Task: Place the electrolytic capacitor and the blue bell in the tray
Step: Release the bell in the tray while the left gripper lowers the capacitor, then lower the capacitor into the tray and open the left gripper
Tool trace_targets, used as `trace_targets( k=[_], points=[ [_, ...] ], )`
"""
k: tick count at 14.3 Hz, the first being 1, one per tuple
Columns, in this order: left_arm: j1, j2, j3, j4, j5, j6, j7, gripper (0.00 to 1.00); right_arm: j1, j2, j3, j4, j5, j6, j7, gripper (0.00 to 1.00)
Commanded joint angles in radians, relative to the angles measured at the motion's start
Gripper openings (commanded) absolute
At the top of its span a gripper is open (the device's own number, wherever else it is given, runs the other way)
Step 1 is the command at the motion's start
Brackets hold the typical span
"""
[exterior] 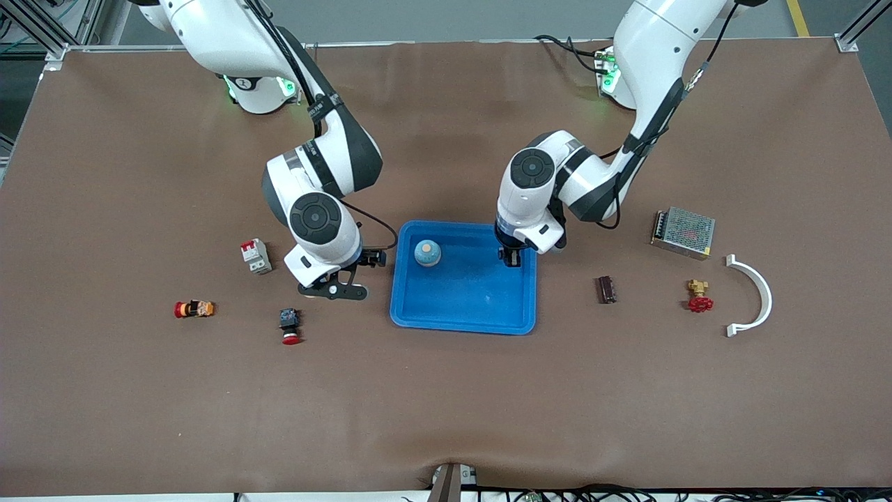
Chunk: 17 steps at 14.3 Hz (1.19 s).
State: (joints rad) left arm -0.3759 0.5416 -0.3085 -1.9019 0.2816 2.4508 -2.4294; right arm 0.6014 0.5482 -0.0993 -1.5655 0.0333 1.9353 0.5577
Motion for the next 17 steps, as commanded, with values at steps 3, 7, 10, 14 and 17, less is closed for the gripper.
trace_targets(
  k=[3, 7, 10, 14, 17],
  points=[
    [-0.014, 0.041, 0.005, 0.034, 0.065, 0.007, -0.062, 0.00, -0.069, -0.023, 0.007, -0.024, -0.030, -0.003, -0.171, 1.00],
    [-0.034, 0.057, 0.008, 0.034, 0.067, 0.005, -0.062, 0.00, -0.130, -0.028, 0.006, -0.037, -0.032, 0.025, -0.314, 1.00],
    [-0.044, 0.072, 0.009, 0.034, 0.074, 0.007, -0.063, 0.00, -0.147, -0.042, 0.006, -0.100, -0.035, 0.098, -0.360, 1.00],
    [-0.046, 0.087, 0.009, 0.035, 0.110, 0.010, -0.086, 0.00, -0.157, -0.043, 0.006, -0.189, -0.049, 0.209, -0.393, 1.00],
    [-0.044, 0.087, 0.008, 0.035, 0.137, 0.013, -0.086, 0.00, -0.166, -0.043, 0.006, -0.255, -0.049, 0.296, -0.424, 1.00]
  ],
)
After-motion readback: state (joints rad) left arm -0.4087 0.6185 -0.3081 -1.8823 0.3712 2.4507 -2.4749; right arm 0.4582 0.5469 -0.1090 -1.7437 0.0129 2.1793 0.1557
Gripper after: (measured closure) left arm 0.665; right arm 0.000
